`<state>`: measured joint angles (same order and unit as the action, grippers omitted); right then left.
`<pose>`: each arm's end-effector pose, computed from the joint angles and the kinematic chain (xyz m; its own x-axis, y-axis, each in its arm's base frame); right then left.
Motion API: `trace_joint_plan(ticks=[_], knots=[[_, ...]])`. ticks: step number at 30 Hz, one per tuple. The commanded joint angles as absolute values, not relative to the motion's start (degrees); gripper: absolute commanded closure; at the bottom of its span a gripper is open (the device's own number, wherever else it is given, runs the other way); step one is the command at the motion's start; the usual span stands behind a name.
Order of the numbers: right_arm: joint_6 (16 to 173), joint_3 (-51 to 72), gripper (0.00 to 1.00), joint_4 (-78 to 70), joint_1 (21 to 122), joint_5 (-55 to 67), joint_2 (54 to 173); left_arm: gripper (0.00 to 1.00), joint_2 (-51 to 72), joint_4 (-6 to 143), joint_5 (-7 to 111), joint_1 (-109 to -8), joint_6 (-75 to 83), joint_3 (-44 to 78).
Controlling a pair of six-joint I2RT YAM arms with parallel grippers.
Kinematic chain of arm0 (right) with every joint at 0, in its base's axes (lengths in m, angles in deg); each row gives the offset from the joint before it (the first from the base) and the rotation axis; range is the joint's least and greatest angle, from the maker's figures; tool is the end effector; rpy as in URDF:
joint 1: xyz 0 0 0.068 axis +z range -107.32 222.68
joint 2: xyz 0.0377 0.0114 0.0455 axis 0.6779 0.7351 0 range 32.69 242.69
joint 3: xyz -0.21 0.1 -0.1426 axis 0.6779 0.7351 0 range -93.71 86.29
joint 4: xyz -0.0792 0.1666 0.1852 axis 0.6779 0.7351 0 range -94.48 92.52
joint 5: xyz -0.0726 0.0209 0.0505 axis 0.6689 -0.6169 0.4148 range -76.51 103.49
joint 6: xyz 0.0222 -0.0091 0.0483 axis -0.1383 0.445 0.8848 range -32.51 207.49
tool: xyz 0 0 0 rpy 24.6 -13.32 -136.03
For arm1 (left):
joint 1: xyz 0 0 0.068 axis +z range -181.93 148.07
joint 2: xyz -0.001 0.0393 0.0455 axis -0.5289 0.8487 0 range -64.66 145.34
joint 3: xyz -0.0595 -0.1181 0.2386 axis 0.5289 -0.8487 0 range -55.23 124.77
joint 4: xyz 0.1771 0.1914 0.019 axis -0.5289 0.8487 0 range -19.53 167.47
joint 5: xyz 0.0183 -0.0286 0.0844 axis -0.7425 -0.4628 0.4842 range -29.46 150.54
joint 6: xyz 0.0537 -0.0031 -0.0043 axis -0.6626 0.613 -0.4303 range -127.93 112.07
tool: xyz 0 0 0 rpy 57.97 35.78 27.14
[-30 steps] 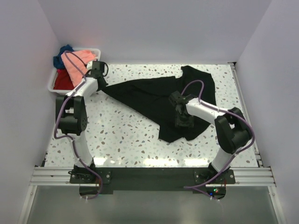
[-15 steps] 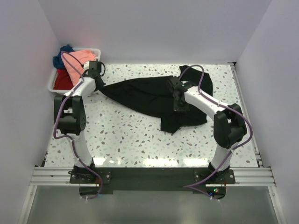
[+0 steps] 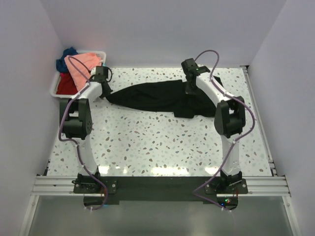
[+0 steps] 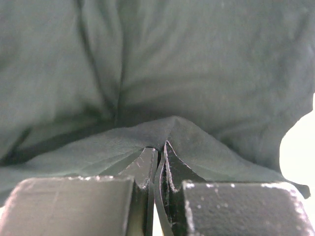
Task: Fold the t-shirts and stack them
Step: Flatten the tshirt out
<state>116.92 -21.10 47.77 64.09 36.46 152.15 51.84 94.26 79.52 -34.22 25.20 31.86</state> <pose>0.4223 0.1507 0.2546 -0.8185 0.1651 -0.5503 0.2567 0.9620 -0.0932 0.4453 -0.0063 0.1954 -0.5843 -0.4938 -0.6440 -0.5686 0.8153 -0.1093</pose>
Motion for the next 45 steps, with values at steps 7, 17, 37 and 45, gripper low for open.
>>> trace_joint_plan(ticks=[7,17,37,45], knots=[[112.0,-53.4,1.00,48.8,60.5,31.2,176.4,1.00,54.3,93.2,78.6,-34.5,22.0,33.4],[111.0,-32.2,0.54,27.3,59.8,27.6,161.2,1.00,55.7,93.0,78.9,-35.9,21.9,31.9],[115.3,-5.9,0.48,30.8,59.8,26.6,139.1,1.00,55.0,91.8,78.4,-35.9,22.0,29.8],[115.4,2.7,0.49,28.0,59.8,26.1,138.6,1.00,54.2,91.9,78.3,-35.9,21.9,28.4]])
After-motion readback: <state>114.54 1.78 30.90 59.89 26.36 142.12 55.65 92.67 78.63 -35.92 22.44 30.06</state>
